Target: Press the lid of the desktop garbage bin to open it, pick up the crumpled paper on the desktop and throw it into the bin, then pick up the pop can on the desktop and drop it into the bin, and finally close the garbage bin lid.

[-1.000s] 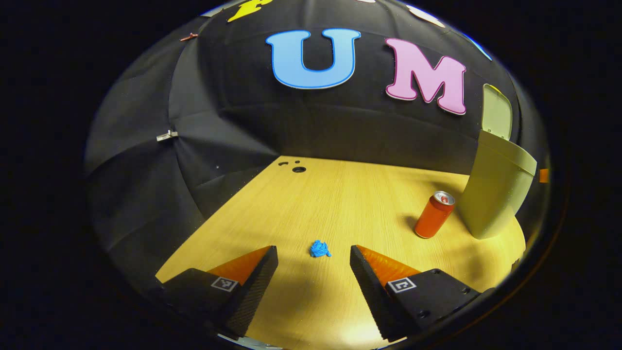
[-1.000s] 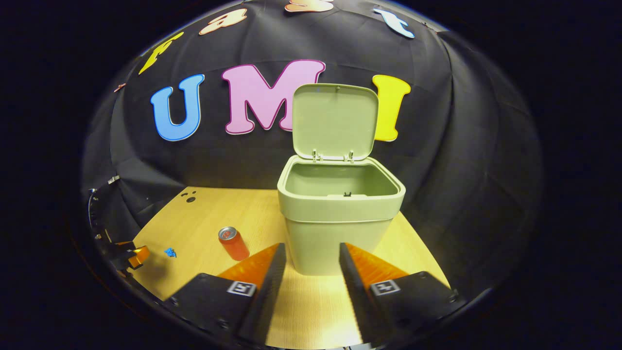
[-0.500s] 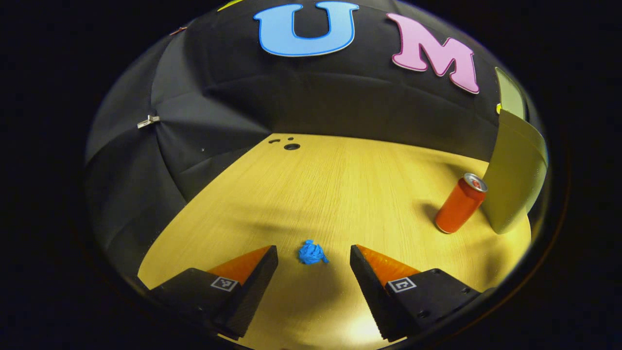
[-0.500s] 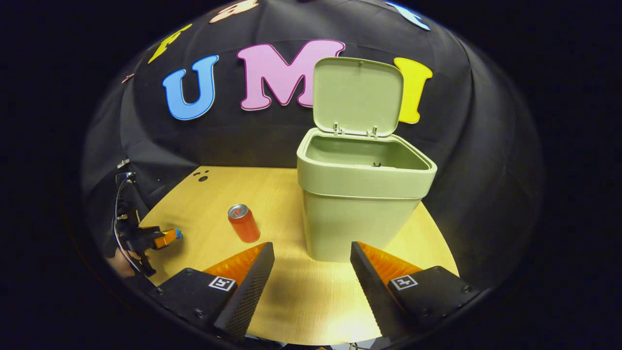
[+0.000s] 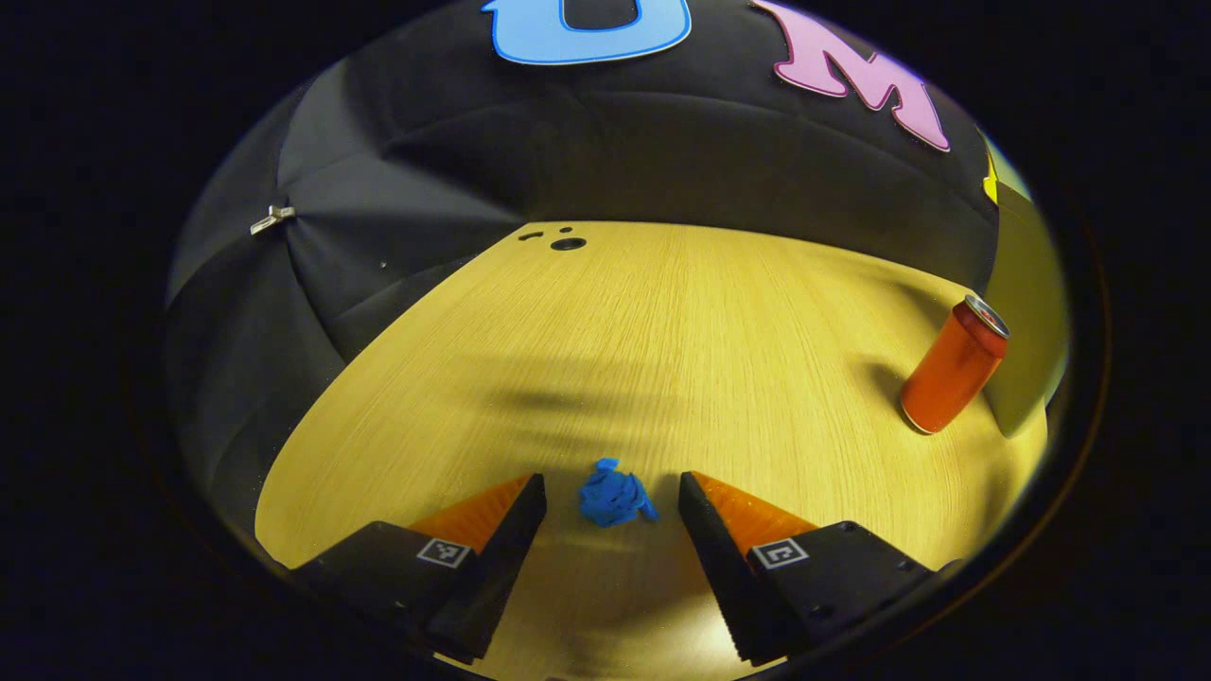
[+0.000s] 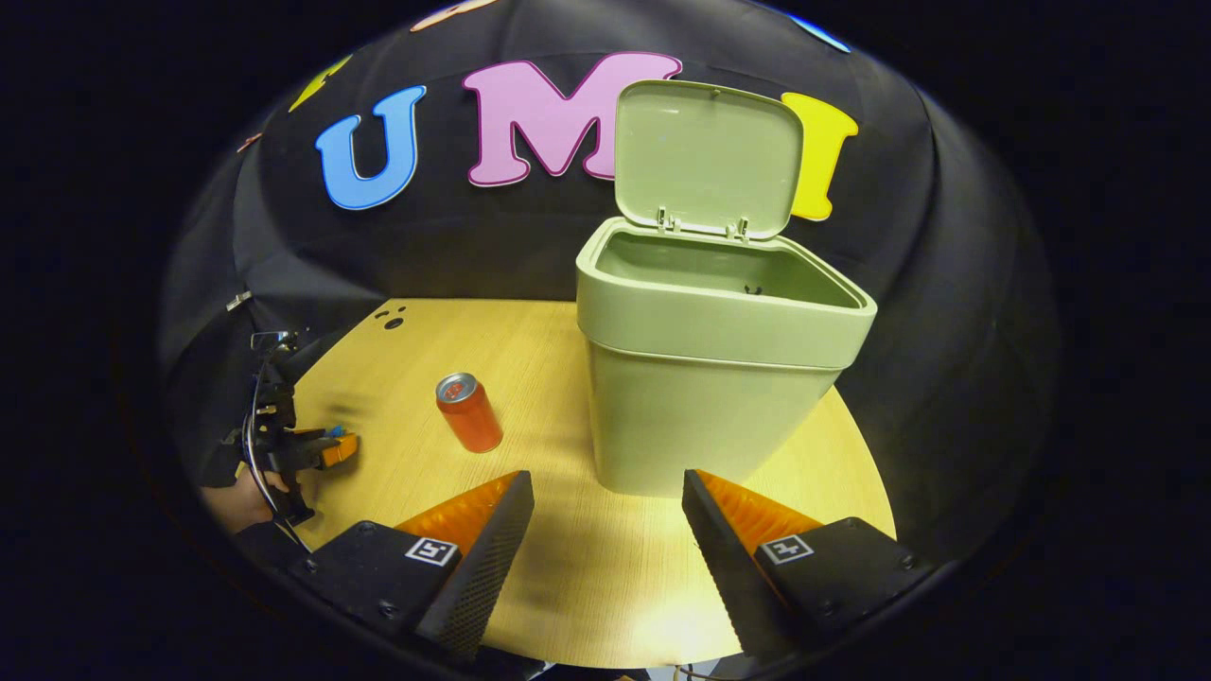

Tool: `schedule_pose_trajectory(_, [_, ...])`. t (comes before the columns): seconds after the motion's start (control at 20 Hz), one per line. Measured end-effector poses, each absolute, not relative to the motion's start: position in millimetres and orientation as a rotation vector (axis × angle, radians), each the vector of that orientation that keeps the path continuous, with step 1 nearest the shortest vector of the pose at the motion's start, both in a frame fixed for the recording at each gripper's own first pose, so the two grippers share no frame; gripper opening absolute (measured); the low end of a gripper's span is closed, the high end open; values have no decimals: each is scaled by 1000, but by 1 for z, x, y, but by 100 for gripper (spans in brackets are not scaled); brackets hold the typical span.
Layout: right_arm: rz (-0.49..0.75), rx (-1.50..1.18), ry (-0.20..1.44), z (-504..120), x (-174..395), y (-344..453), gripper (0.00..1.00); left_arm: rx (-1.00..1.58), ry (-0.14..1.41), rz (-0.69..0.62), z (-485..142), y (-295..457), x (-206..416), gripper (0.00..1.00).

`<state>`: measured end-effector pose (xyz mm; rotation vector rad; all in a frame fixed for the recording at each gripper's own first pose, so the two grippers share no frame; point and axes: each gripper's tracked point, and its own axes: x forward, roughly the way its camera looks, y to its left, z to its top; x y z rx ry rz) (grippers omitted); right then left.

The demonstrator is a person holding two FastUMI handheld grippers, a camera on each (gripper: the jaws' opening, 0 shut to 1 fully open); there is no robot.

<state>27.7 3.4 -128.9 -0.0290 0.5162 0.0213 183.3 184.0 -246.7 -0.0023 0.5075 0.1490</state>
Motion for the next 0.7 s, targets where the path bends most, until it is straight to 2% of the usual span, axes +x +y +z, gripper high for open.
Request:
schedule_pose_trajectory(0.1, [29,-24,528,-133,29,6,99,-16,505,134,-248,178,186,84])
schedule_pose_trajectory(0.15, [33,-22,528,-133,30,8,100,-18,507,138,-248,178,185,85])
schedule_pose_trajectory(0.2, [38,-19,527,-134,32,11,100,-19,508,139,-247,176,185,76])
schedule_pose_trajectory(0.25, [43,-16,525,-134,33,13,100,-20,510,137,-248,175,185,71])
schedule_pose_trajectory(0.35, [57,-19,524,-137,33,17,99,-15,514,123,-249,174,185,69])
schedule_pose_trajectory(0.45, [63,-24,524,-140,34,17,99,-15,520,119,-248,174,184,53])
schedule_pose_trajectory(0.5, [66,-14,525,-142,34,18,100,-13,527,114,-249,172,183,41])
schedule_pose_trajectory(0.55, [66,0,528,-144,33,18,100,-15,534,109,-248,172,183,42])
schedule_pose_trajectory(0.6, [65,11,530,-145,32,17,100,-18,545,107,-247,171,182,35])
schedule_pose_trajectory(0.65, [64,11,530,-147,32,16,100,-26,541,97,-244,169,183,38])
schedule_pose_trajectory(0.7, [58,-9,527,-147,31,12,100,-39,532,87,-238,165,185,35])
